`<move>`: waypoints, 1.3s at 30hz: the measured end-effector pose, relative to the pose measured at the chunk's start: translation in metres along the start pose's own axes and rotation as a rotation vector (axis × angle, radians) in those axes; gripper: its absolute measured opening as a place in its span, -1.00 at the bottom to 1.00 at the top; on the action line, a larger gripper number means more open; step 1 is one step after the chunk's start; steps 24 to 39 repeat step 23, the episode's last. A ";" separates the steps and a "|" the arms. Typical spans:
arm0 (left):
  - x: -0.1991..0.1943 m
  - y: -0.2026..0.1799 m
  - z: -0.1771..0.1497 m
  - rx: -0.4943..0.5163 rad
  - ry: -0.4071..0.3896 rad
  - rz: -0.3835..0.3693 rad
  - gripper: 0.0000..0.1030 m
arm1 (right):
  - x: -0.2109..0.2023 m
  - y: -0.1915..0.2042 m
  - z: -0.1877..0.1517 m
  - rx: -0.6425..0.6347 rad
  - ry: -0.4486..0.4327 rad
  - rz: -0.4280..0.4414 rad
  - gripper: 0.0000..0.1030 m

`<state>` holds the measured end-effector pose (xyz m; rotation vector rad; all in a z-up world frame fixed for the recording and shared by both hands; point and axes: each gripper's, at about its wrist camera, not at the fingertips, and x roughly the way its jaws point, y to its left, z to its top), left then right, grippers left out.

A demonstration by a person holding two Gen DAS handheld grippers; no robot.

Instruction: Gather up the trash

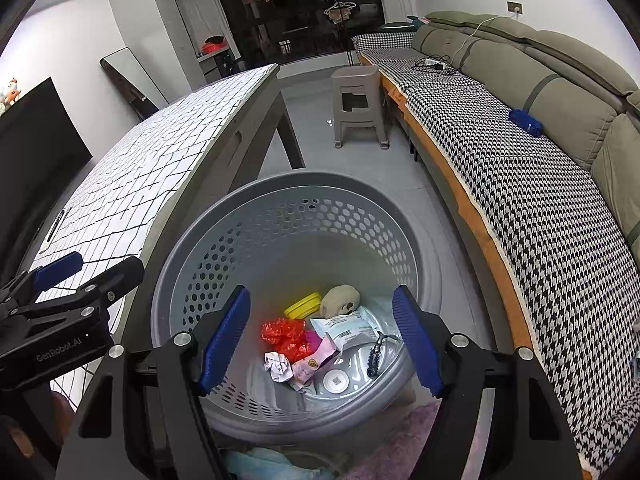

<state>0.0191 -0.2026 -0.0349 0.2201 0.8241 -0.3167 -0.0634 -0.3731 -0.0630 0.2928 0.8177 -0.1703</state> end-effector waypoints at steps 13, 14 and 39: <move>-0.004 0.002 -0.003 -0.002 -0.012 0.004 0.88 | 0.000 0.000 0.000 0.000 0.000 0.000 0.37; -0.004 0.002 -0.003 -0.002 -0.012 0.003 0.88 | 0.000 0.000 0.000 0.000 0.000 0.000 0.37; -0.006 0.004 -0.003 -0.008 -0.006 0.000 0.88 | -0.001 0.003 0.002 -0.002 0.000 0.002 0.37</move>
